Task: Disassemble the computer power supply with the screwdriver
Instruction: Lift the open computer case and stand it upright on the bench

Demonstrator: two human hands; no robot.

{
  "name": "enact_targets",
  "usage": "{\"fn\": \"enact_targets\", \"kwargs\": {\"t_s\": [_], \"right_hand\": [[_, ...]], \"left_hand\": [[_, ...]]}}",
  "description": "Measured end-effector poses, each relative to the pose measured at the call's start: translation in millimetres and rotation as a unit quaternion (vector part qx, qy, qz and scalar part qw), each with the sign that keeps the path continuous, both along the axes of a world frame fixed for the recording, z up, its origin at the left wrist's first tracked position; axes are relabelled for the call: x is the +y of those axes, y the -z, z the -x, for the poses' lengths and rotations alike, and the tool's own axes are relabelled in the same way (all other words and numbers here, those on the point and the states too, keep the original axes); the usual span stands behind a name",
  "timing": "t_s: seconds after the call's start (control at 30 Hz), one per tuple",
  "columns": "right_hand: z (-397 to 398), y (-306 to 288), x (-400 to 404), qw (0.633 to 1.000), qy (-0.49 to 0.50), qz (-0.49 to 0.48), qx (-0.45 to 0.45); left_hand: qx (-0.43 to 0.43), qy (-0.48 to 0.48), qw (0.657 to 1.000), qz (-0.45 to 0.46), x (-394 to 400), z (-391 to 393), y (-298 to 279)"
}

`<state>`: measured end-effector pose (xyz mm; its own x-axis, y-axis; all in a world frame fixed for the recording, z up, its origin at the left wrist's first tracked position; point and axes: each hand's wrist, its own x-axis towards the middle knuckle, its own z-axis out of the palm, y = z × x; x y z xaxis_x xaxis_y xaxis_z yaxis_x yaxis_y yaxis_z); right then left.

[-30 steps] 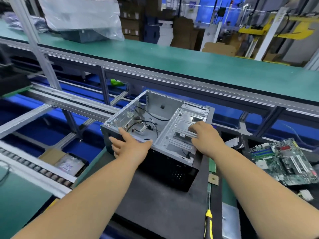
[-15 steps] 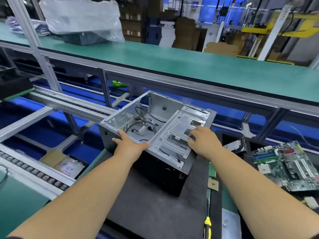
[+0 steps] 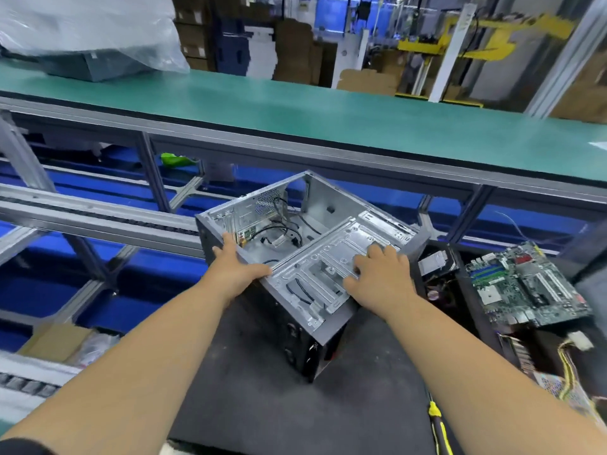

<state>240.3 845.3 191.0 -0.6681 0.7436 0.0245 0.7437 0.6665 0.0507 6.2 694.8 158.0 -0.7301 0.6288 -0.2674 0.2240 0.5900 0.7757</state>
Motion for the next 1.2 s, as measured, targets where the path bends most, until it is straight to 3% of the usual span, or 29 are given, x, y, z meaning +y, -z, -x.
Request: {"fn": "enact_targets", "kwargs": {"t_s": [0.5, 0.63, 0.8, 1.07, 1.2], "right_hand": [[29.0, 5.1, -68.0, 0.994, 0.099, -0.032, -0.042], [20.2, 3.6, -53.8, 0.995, 0.089, -0.043, 0.016], [4.7, -7.1, -5.9, 0.985, 0.095, 0.014, 0.142], [-7.3, -6.7, 82.2, 0.987, 0.129, 0.039, 0.083], [-13.0, -4.9, 110.9, 0.98, 0.144, 0.13, 0.051]], "left_hand": [[-0.071, 0.121, 0.986, -0.087, -14.0, 53.5, -3.0], [-0.07, 0.079, 0.988, -0.108, -17.5, 40.3, -1.2], [-0.069, 0.002, 0.995, -0.075, -15.5, 9.1, 2.8], [-0.08, -0.08, 0.993, -0.045, -8.4, -23.5, 4.9], [-0.031, -0.093, 0.995, -0.034, -5.6, -33.7, 4.2]]}}
